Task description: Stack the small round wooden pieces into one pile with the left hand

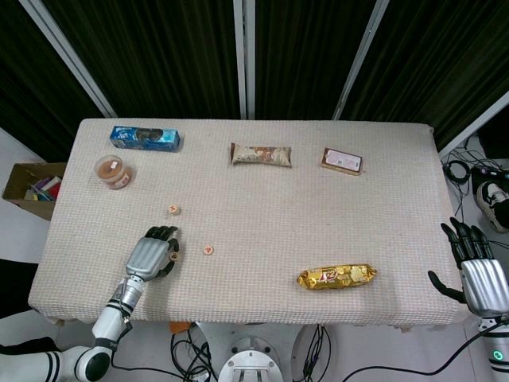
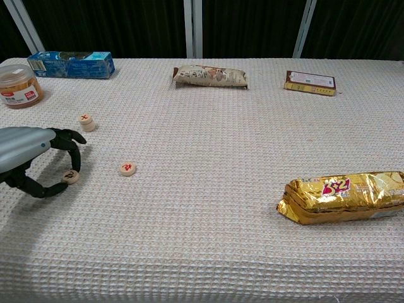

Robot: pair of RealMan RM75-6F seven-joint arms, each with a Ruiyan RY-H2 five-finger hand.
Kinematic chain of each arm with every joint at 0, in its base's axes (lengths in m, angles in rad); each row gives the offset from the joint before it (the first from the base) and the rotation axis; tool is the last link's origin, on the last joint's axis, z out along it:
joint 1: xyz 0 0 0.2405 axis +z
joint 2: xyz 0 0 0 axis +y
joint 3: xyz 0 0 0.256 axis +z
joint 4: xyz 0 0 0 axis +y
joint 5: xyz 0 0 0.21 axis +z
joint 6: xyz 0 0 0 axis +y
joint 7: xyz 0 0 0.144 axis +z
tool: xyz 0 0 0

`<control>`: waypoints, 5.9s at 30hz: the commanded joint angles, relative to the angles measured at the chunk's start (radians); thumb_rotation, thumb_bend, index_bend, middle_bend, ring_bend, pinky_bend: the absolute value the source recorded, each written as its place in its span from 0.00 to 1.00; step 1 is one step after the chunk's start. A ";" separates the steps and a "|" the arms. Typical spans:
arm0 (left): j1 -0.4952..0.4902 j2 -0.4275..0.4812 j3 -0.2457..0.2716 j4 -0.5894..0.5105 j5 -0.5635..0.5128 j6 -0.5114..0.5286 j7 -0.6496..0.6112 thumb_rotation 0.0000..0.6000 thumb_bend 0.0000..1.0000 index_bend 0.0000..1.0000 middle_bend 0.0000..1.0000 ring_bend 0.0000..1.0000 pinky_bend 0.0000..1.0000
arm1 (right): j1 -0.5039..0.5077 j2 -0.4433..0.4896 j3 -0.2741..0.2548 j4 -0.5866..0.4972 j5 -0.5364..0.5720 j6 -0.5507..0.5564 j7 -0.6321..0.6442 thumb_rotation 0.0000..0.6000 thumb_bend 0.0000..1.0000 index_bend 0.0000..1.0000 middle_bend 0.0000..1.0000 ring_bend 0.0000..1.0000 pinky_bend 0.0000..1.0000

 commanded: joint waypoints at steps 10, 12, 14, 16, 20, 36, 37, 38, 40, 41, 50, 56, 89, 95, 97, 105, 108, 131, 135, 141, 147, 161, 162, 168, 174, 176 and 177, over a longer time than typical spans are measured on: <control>0.005 0.061 -0.049 -0.059 0.025 0.051 -0.005 1.00 0.39 0.52 0.12 0.10 0.15 | 0.003 0.004 0.002 -0.003 -0.005 0.001 -0.001 1.00 0.22 0.00 0.00 0.00 0.00; -0.005 0.083 -0.076 -0.078 0.022 0.054 -0.013 1.00 0.38 0.52 0.12 0.10 0.15 | 0.005 0.005 0.003 -0.004 -0.007 0.001 -0.002 1.00 0.22 0.00 0.00 0.00 0.00; -0.027 0.099 -0.116 -0.086 0.007 0.043 -0.015 1.00 0.38 0.52 0.12 0.10 0.15 | 0.008 0.005 0.004 -0.006 -0.010 -0.001 -0.004 1.00 0.22 0.00 0.00 0.00 0.00; -0.060 0.102 -0.161 -0.072 -0.036 0.008 -0.011 1.00 0.38 0.51 0.12 0.10 0.15 | 0.011 0.006 0.004 -0.007 -0.011 -0.004 -0.005 1.00 0.22 0.00 0.00 0.00 0.00; -0.137 0.079 -0.235 -0.002 -0.139 -0.083 0.001 1.00 0.38 0.50 0.12 0.10 0.14 | 0.012 0.006 0.004 -0.007 -0.009 -0.007 -0.006 1.00 0.22 0.00 0.00 0.00 0.00; -0.264 -0.033 -0.245 0.227 -0.346 -0.215 0.045 1.00 0.38 0.49 0.12 0.10 0.14 | 0.013 -0.001 0.008 0.010 0.017 -0.027 0.009 1.00 0.22 0.00 0.00 0.00 0.00; -0.263 -0.031 -0.243 0.223 -0.347 -0.213 0.043 1.00 0.38 0.49 0.12 0.10 0.14 | 0.014 -0.001 0.008 0.010 0.017 -0.029 0.008 1.00 0.22 0.00 0.00 0.00 0.00; -0.263 -0.029 -0.241 0.220 -0.348 -0.212 0.042 1.00 0.38 0.49 0.12 0.10 0.14 | 0.015 -0.001 0.008 0.009 0.017 -0.029 0.008 1.00 0.22 0.00 0.00 0.00 0.00; -0.262 -0.022 -0.236 0.211 -0.351 -0.208 0.040 1.00 0.38 0.49 0.12 0.10 0.15 | 0.015 -0.001 0.008 0.009 0.016 -0.028 0.007 1.00 0.22 0.00 0.00 0.00 0.00; -0.261 -0.019 -0.234 0.208 -0.351 -0.206 0.040 1.00 0.38 0.49 0.12 0.10 0.15 | 0.015 -0.001 0.008 0.008 0.017 -0.028 0.007 1.00 0.22 0.00 0.00 0.00 0.00; -0.260 -0.007 -0.215 0.206 -0.367 -0.201 0.033 1.00 0.38 0.48 0.12 0.10 0.15 | 0.015 -0.001 0.009 0.006 0.018 -0.028 0.004 1.00 0.22 0.00 0.00 0.00 0.00; -0.268 -0.013 -0.212 0.216 -0.371 -0.200 0.029 1.00 0.38 0.47 0.12 0.10 0.15 | 0.015 0.000 0.009 0.005 0.020 -0.030 0.003 1.00 0.22 0.00 0.00 0.00 0.00; -0.289 -0.003 -0.188 0.203 -0.401 -0.188 0.048 1.00 0.38 0.41 0.12 0.10 0.15 | 0.010 -0.001 0.008 0.010 0.024 -0.026 0.010 1.00 0.23 0.00 0.00 0.00 0.00; -0.291 -0.005 -0.183 0.202 -0.401 -0.185 0.049 1.00 0.37 0.41 0.12 0.10 0.15 | 0.008 -0.001 0.009 0.010 0.026 -0.024 0.009 1.00 0.23 0.00 0.00 0.00 0.00; -0.289 -0.004 -0.181 0.196 -0.396 -0.180 0.048 1.00 0.37 0.41 0.12 0.10 0.15 | 0.008 -0.001 0.009 0.010 0.026 -0.024 0.010 1.00 0.23 0.00 0.00 0.00 0.00; -0.286 0.002 -0.178 0.179 -0.384 -0.163 0.048 1.00 0.37 0.41 0.12 0.10 0.15 | 0.009 -0.002 0.010 0.009 0.027 -0.026 0.008 1.00 0.23 0.00 0.00 0.00 0.00; -0.283 0.006 -0.178 0.168 -0.377 -0.151 0.047 1.00 0.37 0.40 0.12 0.10 0.15 | 0.007 -0.001 0.010 0.009 0.027 -0.023 0.010 1.00 0.23 0.00 0.00 0.00 0.00; -0.197 0.007 -0.012 -0.108 -0.014 -0.045 0.060 1.00 0.33 0.41 0.12 0.10 0.14 | -0.003 -0.010 0.000 0.022 0.007 -0.001 0.021 1.00 0.23 0.00 0.00 0.00 0.00; -0.200 -0.032 -0.019 -0.069 -0.038 -0.059 0.082 1.00 0.33 0.41 0.12 0.10 0.14 | -0.003 -0.013 0.000 0.024 0.004 0.000 0.022 1.00 0.23 0.00 0.00 0.00 0.00; -0.205 -0.071 -0.036 -0.013 -0.081 -0.075 0.109 1.00 0.33 0.41 0.12 0.10 0.14 | 0.000 -0.016 0.000 0.025 0.001 -0.003 0.021 1.00 0.23 0.00 0.00 0.00 0.00; -0.204 -0.084 -0.041 0.006 -0.100 -0.086 0.114 1.00 0.34 0.42 0.12 0.10 0.14 | -0.002 -0.014 0.001 0.025 0.004 0.000 0.021 1.00 0.23 0.00 0.00 0.00 0.00; -0.204 -0.100 -0.048 0.022 -0.102 -0.094 0.122 1.00 0.40 0.47 0.12 0.10 0.14 | -0.005 -0.014 0.000 0.028 0.006 0.001 0.025 1.00 0.23 0.00 0.00 0.00 0.00; -0.203 -0.099 -0.048 0.022 -0.102 -0.094 0.122 1.00 0.40 0.47 0.12 0.10 0.14 | -0.005 -0.014 0.000 0.028 0.006 0.001 0.026 1.00 0.23 0.00 0.00 0.00 0.00; -0.193 -0.071 -0.068 -0.005 -0.078 -0.063 0.094 1.00 0.41 0.48 0.12 0.10 0.14 | -0.006 -0.012 0.001 0.027 0.004 0.006 0.026 1.00 0.23 0.00 0.00 0.00 0.00; -0.199 0.013 -0.156 -0.037 -0.104 -0.037 0.051 1.00 0.41 0.48 0.12 0.10 0.14 | -0.006 -0.009 0.002 0.023 -0.001 0.009 0.023 1.00 0.23 0.00 0.00 0.00 0.00; -0.205 0.032 -0.191 -0.025 -0.140 -0.042 0.038 1.00 0.41 0.48 0.12 0.10 0.14 | -0.005 -0.010 0.001 0.023 0.000 0.006 0.023 1.00 0.23 0.00 0.00 0.00 0.00; -0.209 0.038 -0.204 -0.017 -0.159 -0.049 0.031 1.00 0.41 0.47 0.12 0.10 0.14 | -0.005 -0.011 0.002 0.023 0.001 0.006 0.024 1.00 0.23 0.00 0.00 0.00 0.00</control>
